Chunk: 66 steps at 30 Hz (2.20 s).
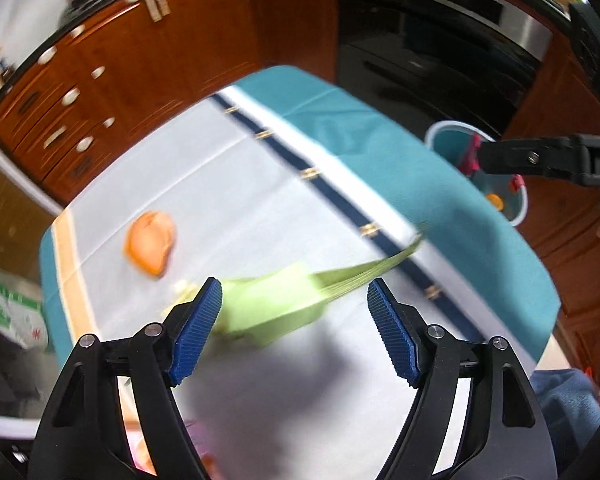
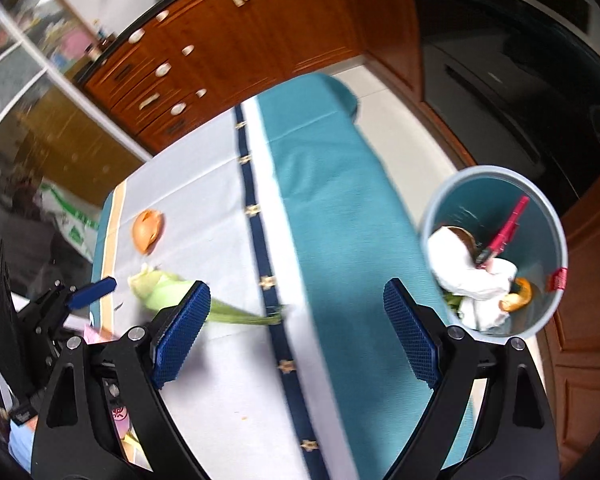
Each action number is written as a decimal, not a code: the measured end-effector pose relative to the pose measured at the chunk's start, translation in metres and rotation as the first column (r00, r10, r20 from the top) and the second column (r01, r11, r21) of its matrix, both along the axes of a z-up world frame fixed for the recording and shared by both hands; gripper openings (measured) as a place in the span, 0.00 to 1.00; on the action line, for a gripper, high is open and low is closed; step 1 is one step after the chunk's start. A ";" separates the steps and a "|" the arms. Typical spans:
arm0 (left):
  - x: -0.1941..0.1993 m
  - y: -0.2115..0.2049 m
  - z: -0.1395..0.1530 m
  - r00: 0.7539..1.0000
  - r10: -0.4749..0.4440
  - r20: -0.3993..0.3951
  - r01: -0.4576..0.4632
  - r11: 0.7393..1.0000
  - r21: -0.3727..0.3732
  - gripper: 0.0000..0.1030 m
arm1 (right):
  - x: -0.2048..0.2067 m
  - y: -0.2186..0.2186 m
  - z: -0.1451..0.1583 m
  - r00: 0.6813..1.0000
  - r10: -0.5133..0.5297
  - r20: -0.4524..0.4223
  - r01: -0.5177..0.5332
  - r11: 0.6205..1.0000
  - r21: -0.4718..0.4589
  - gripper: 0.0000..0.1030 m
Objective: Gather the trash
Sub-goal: 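Move both open tools back over the table toward the orange peel and corn husk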
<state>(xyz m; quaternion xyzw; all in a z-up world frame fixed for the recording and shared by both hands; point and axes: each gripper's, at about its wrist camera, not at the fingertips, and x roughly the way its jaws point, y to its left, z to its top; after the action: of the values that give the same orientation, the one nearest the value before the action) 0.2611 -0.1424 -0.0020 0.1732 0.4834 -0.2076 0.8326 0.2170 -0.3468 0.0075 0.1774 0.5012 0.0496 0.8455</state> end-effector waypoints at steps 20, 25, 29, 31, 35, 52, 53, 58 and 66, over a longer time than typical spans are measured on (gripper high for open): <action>-0.003 0.154 -0.015 0.977 0.211 -0.011 -0.211 0.974 -0.078 0.80 | 0.019 0.159 -0.008 0.961 0.265 -0.073 -0.271 0.958 -0.094 0.82; 0.001 0.179 -0.028 0.970 0.242 -0.033 -0.243 0.967 -0.078 0.81 | 0.026 0.198 -0.029 0.933 0.340 -0.115 -0.351 0.931 -0.096 0.82; 0.008 0.193 -0.036 0.964 0.261 -0.053 -0.264 0.961 -0.085 0.81 | 0.037 0.229 -0.045 0.908 0.397 -0.134 -0.414 0.901 -0.129 0.82; 0.011 0.196 -0.039 0.961 0.268 -0.062 -0.273 0.958 -0.090 0.81 | 0.043 0.240 -0.051 0.897 0.419 -0.140 -0.438 0.885 -0.160 0.82; 0.021 0.201 -0.045 0.959 0.273 -0.078 -0.280 0.955 -0.098 0.81 | 0.055 0.250 -0.068 0.886 0.431 -0.173 -0.463 0.852 -0.246 0.82; 0.041 0.192 -0.055 0.963 0.251 -0.102 -0.260 0.961 -0.093 0.81 | 0.075 0.231 -0.075 0.897 0.424 -0.126 -0.443 0.866 -0.232 0.55; 0.042 0.190 -0.055 0.963 0.249 -0.103 -0.259 0.962 -0.093 0.81 | 0.077 0.226 -0.075 0.903 0.410 -0.129 -0.429 0.883 -0.191 0.37; 0.043 0.179 -0.052 0.968 0.231 -0.100 -0.240 0.966 -0.095 0.81 | 0.085 0.204 -0.064 0.929 0.355 -0.105 -0.361 0.932 -0.044 0.16; 0.046 0.149 -0.048 0.981 0.177 -0.084 -0.183 0.981 -0.067 0.81 | 0.096 0.152 -0.051 0.966 0.243 -0.088 -0.233 0.967 0.105 0.10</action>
<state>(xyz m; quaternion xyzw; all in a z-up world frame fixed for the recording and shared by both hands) 0.3066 0.0071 -0.0497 0.0893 0.5208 -0.1560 0.8345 0.3125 -0.1947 -0.0430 0.1575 0.5577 0.1653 0.7980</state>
